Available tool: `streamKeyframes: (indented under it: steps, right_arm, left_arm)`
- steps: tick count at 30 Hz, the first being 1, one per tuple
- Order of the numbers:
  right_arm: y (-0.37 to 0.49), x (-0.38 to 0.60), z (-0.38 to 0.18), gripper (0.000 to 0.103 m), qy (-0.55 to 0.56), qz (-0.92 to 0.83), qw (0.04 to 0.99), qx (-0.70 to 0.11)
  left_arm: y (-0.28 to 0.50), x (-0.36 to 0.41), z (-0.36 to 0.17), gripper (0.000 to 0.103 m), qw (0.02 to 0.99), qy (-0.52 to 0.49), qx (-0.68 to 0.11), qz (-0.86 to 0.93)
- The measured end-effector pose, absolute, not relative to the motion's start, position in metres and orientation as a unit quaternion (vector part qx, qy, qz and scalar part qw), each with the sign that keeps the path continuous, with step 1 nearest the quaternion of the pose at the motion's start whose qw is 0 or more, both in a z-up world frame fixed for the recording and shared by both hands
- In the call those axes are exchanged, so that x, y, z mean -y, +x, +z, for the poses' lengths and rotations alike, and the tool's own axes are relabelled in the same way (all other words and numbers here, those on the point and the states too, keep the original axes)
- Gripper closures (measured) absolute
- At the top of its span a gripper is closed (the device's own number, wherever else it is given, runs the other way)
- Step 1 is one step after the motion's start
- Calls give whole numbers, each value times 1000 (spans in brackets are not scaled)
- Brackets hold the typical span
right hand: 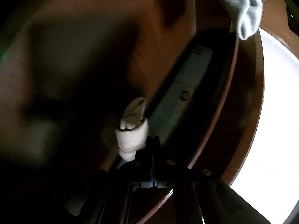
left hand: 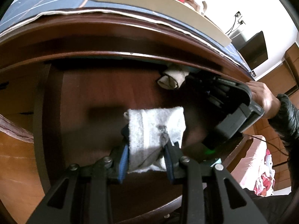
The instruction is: Take underwear out of drawer
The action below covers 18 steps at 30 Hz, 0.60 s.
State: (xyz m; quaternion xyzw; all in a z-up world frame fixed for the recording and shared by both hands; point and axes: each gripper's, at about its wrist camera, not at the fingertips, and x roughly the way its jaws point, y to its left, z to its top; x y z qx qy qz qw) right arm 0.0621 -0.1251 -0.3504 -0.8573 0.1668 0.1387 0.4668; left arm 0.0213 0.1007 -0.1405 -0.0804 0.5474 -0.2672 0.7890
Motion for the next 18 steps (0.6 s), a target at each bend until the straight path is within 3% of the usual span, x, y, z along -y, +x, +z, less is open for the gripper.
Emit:
streamKeyframes:
  steps: [1,2,3,4,13,16,17,18]
  right_arm:
    - [63,126,-354,79,-861,140,459,-171]
    - [62,128,-358,42,-868,141,446,-165]
    - [59,132,-364,25,-879,149,426,-154]
    - [54,136,-368,20,-888,160,406,-145]
    - [69,142,-381,18,-948,133,280,-74]
    - [76,135,-380,19,-949,138,266,-99]
    - [78,133,-379,23,-950,135,262,-104]
    - [81,129,-377,36,-949,132,264,-110]
  left_arm:
    - [21,-100,-140,71,789,-80,-547,-268]
    - [21,-100,-140,71,790,-80,-546,-269]
    - [20,-100,-139,70,790,-80,-545,-269]
    - [20,-100,-140,70,790,-80,-545,-270]
    - [23,-106,-142,70,788,-88,-546,-270]
    - [22,-107,-141,70,787,-94,-543,-277]
    - [23,-109,-142,70,787,-97,-542,-278]
    - [23,-110,-143,69,787,-100,-541,-279]
